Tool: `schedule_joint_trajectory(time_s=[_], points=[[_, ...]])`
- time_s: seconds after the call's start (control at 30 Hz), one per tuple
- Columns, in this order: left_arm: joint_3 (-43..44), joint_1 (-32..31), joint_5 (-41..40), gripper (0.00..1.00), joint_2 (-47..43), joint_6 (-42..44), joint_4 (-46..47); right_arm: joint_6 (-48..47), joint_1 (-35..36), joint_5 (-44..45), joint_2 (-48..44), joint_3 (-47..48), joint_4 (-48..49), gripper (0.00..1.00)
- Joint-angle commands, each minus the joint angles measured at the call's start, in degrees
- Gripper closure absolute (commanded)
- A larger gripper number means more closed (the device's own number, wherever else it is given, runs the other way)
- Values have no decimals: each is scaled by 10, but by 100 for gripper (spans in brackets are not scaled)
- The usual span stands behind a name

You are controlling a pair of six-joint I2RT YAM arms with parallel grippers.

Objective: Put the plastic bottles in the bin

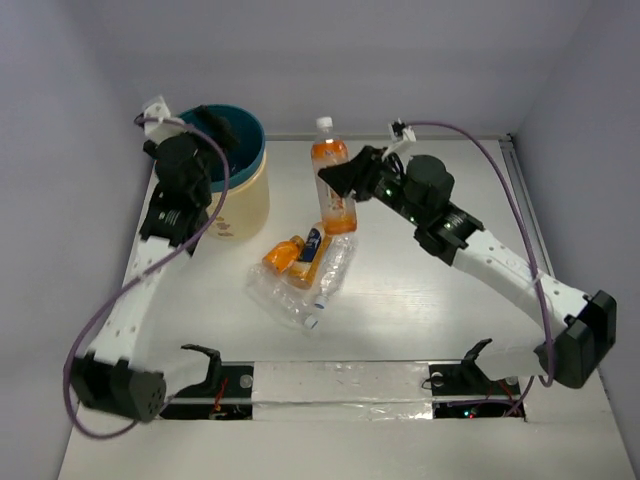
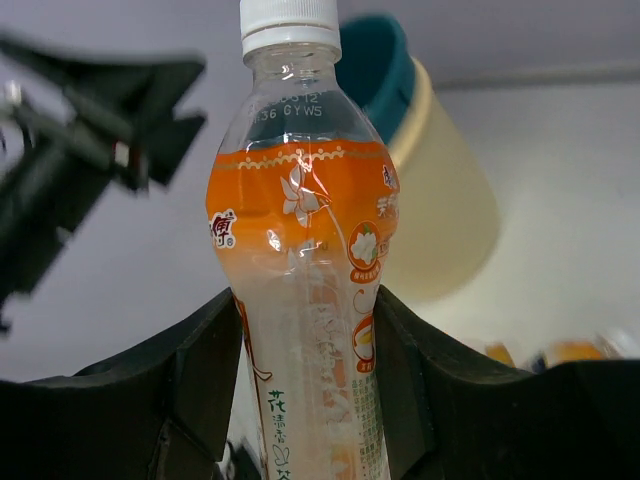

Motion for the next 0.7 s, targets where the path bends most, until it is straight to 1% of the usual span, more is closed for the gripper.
schedule_joint_trajectory(time_s=[0.0,0.03,0.07,0.1,0.13,0.17,0.2,0.23,0.27,0.3,0.33,0.37,0.4,0.43,0.47,0.5,0.53,0.57,0.6,0.63,0.67], points=[[-63,4,64,14,-134,-64,-9,-15,3,7,43,119,83,52],[-85,4,85,18,-158,-89,-16,-13,3,6,81,168,90,52],[-107,4,100,27,-185,-104,-32,-7,3,-2,102,193,98,52],[-164,4,114,33,-239,-114,-38,-1,3,-8,124,218,115,52],[-196,4,138,39,-265,-139,-40,4,8,-12,167,243,122,53],[-225,4,151,52,-292,-154,-44,13,8,-17,190,294,127,53],[-285,4,163,56,-335,-165,-50,17,8,-16,212,321,134,52],[-314,4,187,61,-351,-176,-55,21,14,-14,235,347,135,52],[-339,4,199,68,-367,-197,-59,28,14,-15,282,405,134,52],[-383,4,210,70,-387,-204,-66,32,14,-15,304,434,126,52],[-402,4,227,71,-394,-210,-70,35,14,-13,326,463,122,52],[-419,4,250,71,-402,-217,-74,42,20,-4,364,488,120,52],[-452,-1,258,71,-420,-231,-76,44,20,1,382,534,122,53],[-468,-1,268,71,-430,-239,-78,46,20,5,401,559,122,52],[-481,-1,269,66,-440,-245,-79,47,27,15,422,586,118,52],[-502,-7,268,63,-458,-258,-87,49,27,22,465,648,102,52],[-511,-7,269,59,-465,-263,-88,48,33,30,488,682,93,52],[-519,-7,270,52,-473,-269,-91,47,42,52,511,718,85,53],[-525,-7,272,46,-484,-274,-96,47,42,62,559,753,67,52],[-534,-12,279,40,-487,-282,-98,45,50,71,582,817,62,52],[-537,-12,281,27,-488,-282,-103,44,50,91,599,840,62,51]])
